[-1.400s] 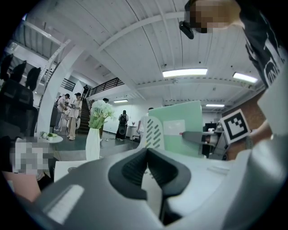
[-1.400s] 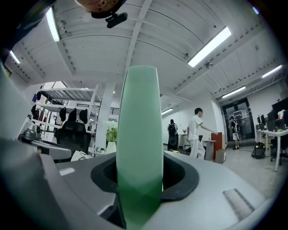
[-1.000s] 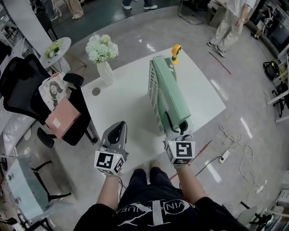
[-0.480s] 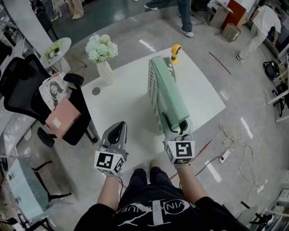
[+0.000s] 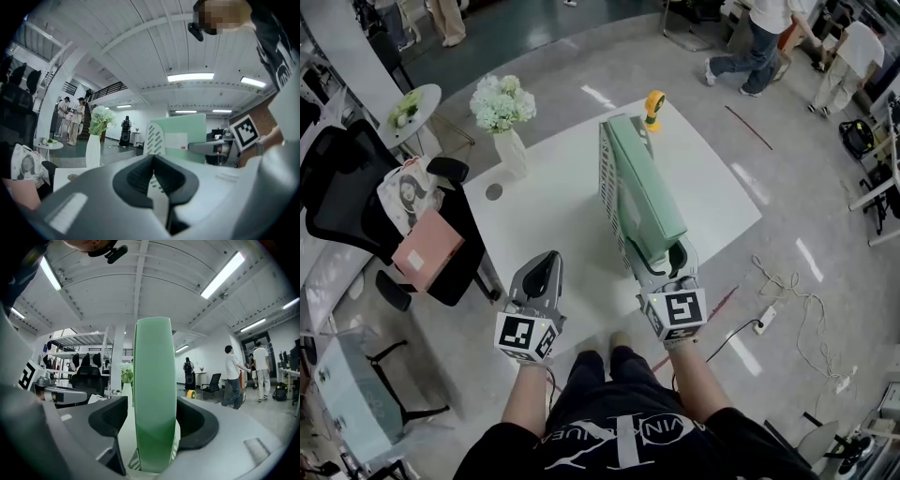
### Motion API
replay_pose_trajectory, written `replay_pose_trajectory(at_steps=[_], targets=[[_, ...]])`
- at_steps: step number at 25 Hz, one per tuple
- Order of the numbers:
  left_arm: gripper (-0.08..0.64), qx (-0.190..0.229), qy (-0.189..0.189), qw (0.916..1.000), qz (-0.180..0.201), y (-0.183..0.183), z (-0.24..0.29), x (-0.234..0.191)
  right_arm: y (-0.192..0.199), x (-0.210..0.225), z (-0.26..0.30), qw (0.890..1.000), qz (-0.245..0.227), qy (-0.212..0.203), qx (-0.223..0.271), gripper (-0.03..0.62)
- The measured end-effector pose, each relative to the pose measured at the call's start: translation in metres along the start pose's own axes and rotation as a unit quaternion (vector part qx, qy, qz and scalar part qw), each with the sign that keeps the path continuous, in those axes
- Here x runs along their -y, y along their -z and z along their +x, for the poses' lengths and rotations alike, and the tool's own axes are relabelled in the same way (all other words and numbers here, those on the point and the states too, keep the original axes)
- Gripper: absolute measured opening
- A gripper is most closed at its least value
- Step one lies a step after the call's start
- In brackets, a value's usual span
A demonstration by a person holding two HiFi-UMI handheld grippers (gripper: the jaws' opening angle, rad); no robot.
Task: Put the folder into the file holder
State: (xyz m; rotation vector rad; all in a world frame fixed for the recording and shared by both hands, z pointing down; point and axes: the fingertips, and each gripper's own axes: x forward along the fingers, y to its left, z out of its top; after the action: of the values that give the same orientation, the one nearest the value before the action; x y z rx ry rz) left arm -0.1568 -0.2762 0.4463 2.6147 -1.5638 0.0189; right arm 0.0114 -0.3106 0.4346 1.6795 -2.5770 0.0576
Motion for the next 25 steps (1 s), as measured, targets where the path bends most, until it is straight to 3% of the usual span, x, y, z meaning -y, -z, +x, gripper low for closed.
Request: replay_pose_trajectory(at_steps=[21,25], targets=[[0.0,0.009,0.035,0.9993,0.006,-0.01,0.013,0.038,-0.01,0.01,-0.047,1.0,0.003,-0.019,-0.005,0.308],[0.0,0.01,0.033,0.9994,0.008,-0.014,0.016,0.04,-0.01,0.014,-0.057,1.0,0.005,-0.023,-0.008,0.273]])
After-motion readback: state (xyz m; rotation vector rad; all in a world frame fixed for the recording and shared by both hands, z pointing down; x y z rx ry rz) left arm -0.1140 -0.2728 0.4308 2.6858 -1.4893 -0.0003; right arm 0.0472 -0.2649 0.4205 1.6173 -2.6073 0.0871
